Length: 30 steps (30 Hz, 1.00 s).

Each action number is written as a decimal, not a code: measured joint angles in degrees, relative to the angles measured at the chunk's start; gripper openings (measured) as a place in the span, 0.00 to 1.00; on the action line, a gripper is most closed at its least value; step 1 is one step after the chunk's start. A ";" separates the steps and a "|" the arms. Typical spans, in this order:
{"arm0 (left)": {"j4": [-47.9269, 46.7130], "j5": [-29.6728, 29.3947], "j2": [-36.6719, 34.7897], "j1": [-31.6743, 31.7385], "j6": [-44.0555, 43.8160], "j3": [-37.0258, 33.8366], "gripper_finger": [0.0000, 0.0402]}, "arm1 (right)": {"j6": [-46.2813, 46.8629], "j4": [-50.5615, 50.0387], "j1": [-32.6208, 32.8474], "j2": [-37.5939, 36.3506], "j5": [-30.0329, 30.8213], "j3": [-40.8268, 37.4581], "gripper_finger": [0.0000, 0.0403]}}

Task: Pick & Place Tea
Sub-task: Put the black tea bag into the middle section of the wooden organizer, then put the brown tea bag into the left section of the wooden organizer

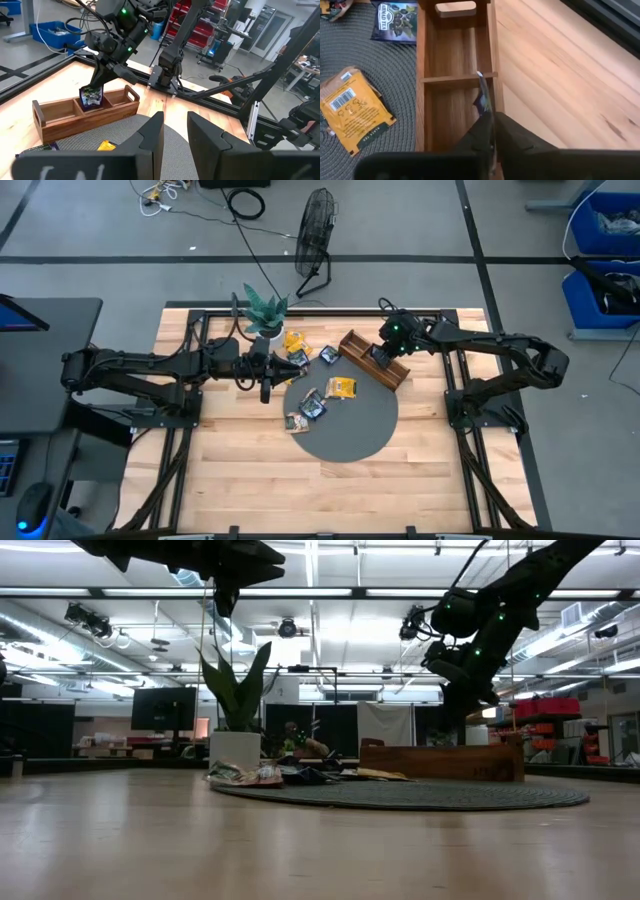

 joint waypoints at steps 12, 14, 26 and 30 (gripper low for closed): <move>-1.05 0.02 0.02 0.02 -3.62 0.00 0.22 | 1.65 -1.51 0.02 0.02 -0.11 1.68 0.42; -4.34 0.14 0.02 0.46 -7.35 0.00 0.22 | 1.48 -3.57 0.02 0.02 -0.11 4.04 0.45; -22.41 1.92 0.50 -3.17 -1.37 0.00 0.35 | -2.94 -18.33 1.90 0.00 -0.43 24.59 0.49; -30.23 1.72 1.83 -2.24 -9.18 0.00 0.49 | -3.25 -18.38 4.02 0.00 -2.61 26.74 0.49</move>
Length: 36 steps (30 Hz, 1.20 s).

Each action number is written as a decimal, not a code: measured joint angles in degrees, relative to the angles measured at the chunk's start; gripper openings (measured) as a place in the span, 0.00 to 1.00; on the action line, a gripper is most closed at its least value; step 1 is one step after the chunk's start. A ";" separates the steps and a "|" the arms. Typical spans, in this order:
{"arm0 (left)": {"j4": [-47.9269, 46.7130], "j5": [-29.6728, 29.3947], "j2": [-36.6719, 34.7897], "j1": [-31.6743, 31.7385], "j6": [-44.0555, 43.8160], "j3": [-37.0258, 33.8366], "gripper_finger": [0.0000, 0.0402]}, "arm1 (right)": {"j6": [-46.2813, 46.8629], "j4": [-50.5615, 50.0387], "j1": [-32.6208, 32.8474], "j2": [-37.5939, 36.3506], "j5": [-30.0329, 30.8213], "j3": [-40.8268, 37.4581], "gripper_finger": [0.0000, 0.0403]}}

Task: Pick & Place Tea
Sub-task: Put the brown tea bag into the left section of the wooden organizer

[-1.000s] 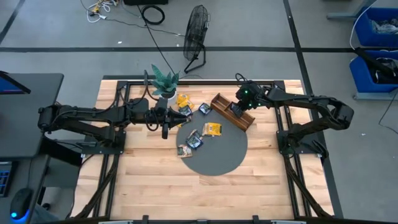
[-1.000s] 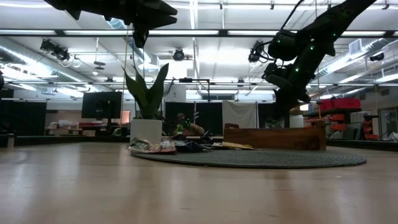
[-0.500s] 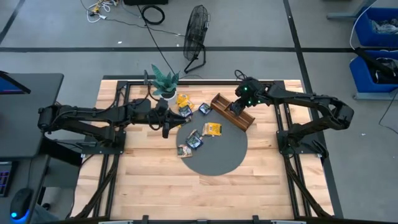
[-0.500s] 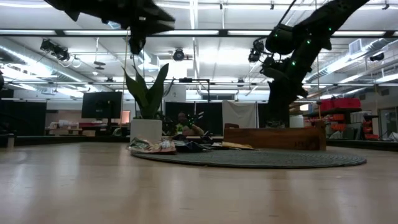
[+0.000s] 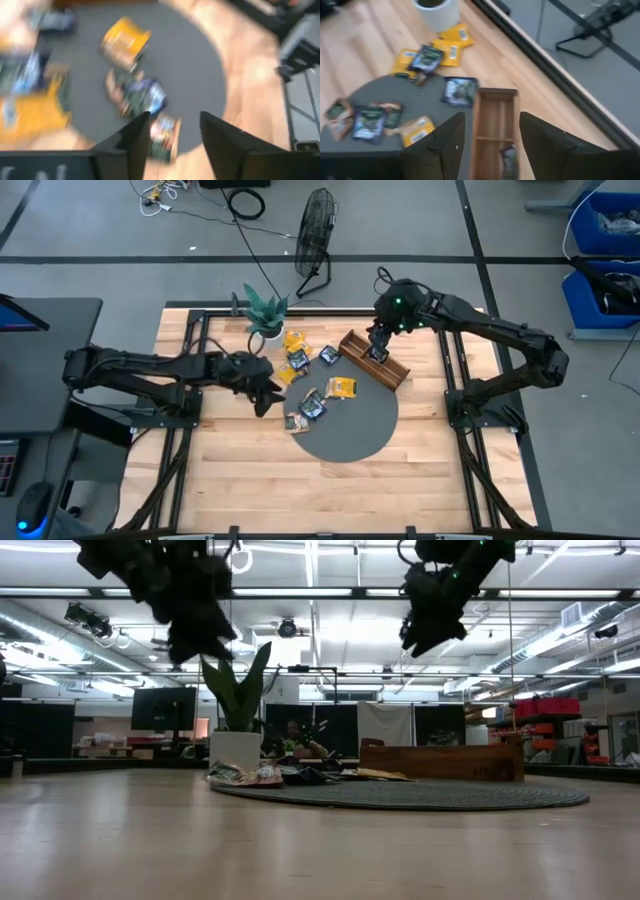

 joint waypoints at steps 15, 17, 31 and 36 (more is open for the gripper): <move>1.96 -2.99 15.22 -5.93 -16.53 -0.06 0.67 | 10.99 3.44 11.77 0.02 -1.47 -3.51 0.49; 3.87 -3.12 16.75 -7.28 -19.24 0.02 0.65 | 12.35 4.17 13.42 0.04 -1.45 -4.11 0.49; 3.53 -16.62 18.66 -15.32 -42.79 0.00 0.63 | 13.57 10.24 20.54 1.68 1.12 -4.97 0.49; 6.56 -18.03 21.00 -16.82 -47.17 0.07 0.63 | 13.46 11.98 21.33 3.15 1.14 -4.97 0.49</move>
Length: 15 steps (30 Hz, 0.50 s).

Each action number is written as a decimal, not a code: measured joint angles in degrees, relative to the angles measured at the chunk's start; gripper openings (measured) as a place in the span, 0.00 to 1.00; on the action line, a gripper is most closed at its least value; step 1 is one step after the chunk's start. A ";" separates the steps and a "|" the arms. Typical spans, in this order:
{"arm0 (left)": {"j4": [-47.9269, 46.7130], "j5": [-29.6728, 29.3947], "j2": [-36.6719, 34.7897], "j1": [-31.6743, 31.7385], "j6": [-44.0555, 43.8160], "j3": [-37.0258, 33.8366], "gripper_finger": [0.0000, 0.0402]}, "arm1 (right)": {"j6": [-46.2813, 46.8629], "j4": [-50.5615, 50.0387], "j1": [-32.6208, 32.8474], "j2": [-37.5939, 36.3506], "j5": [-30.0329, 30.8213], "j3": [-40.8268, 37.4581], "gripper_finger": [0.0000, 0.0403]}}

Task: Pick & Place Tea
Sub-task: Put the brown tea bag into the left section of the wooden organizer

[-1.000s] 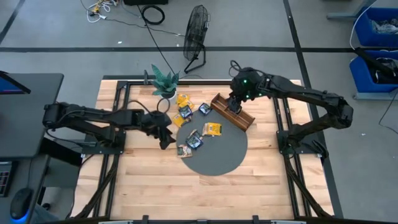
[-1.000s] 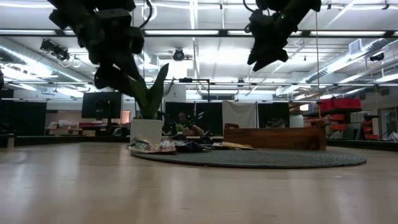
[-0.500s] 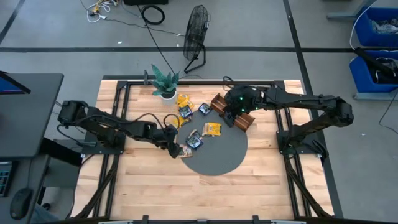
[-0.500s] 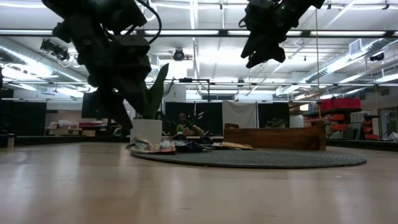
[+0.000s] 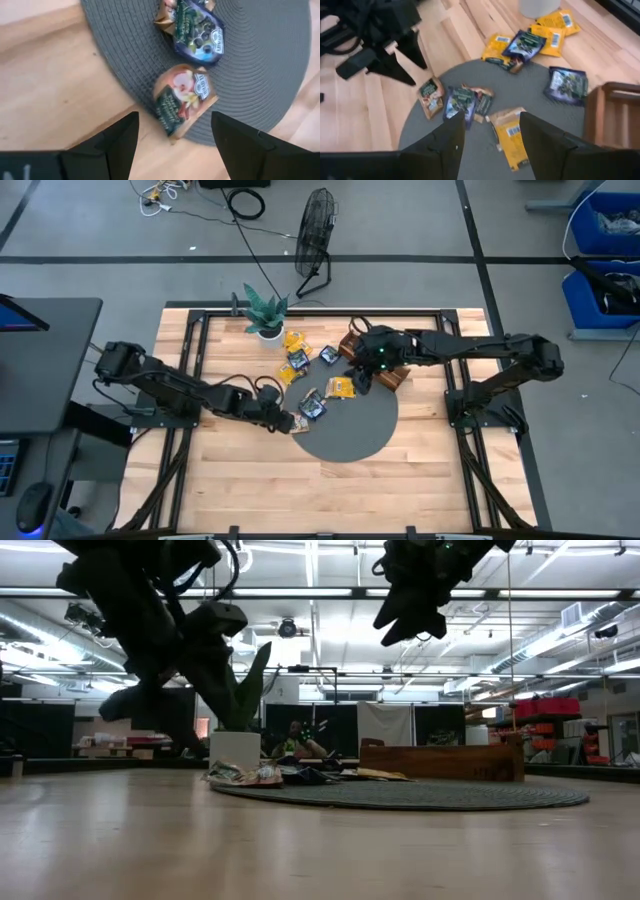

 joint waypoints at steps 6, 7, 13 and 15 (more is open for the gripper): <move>3.46 -2.21 3.96 -2.21 -5.02 -0.08 0.63 | -0.02 0.43 0.88 1.44 -0.21 0.01 0.49; 4.26 -2.19 4.63 -2.50 -5.75 -0.08 0.63 | -0.02 1.02 0.98 1.67 -0.36 0.03 0.49; 6.35 -3.05 7.70 -3.12 -9.41 -0.09 0.63 | -0.49 1.09 1.27 2.20 -1.24 0.00 0.49; 7.05 -3.12 8.18 -3.12 -9.93 -0.07 0.63 | -1.10 1.55 1.24 2.20 -1.24 0.00 0.49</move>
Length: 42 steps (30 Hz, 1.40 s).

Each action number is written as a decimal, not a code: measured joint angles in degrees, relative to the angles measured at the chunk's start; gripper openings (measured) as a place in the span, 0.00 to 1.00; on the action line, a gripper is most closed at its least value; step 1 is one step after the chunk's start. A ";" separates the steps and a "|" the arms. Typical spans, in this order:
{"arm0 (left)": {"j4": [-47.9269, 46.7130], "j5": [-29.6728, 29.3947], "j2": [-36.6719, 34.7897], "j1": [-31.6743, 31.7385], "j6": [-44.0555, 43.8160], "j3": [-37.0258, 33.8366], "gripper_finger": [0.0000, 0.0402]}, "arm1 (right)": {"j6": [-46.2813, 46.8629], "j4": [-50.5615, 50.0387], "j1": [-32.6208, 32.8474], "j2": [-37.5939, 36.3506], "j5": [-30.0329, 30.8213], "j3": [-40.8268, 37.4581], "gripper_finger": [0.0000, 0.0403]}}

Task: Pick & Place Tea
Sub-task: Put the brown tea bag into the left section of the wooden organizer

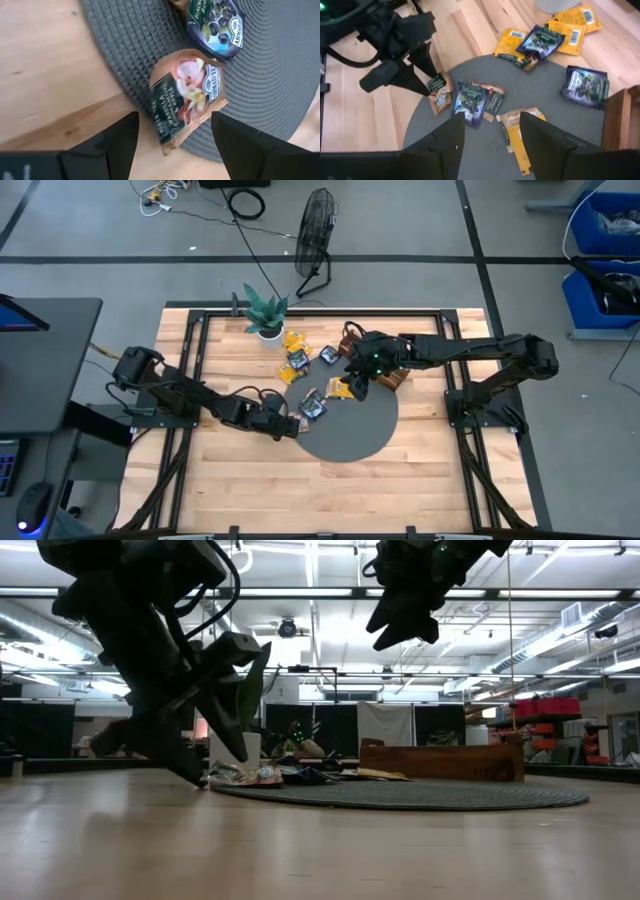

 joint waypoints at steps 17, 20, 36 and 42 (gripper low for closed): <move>0.87 -2.26 0.64 0.03 -2.12 0.00 0.58 | -3.99 1.45 -0.02 0.00 2.42 0.00 0.49; -0.27 -2.36 0.64 0.02 -2.35 0.00 0.51 | -4.10 1.45 -0.02 0.00 2.75 0.00 0.49; -0.89 -1.99 0.66 0.02 -2.26 0.00 0.24 | -4.04 1.72 -0.04 1.05 3.23 0.07 0.49; 0.89 -1.91 0.66 -0.33 -2.21 -0.02 0.24 | -4.08 1.87 -0.04 1.05 3.23 0.07 0.49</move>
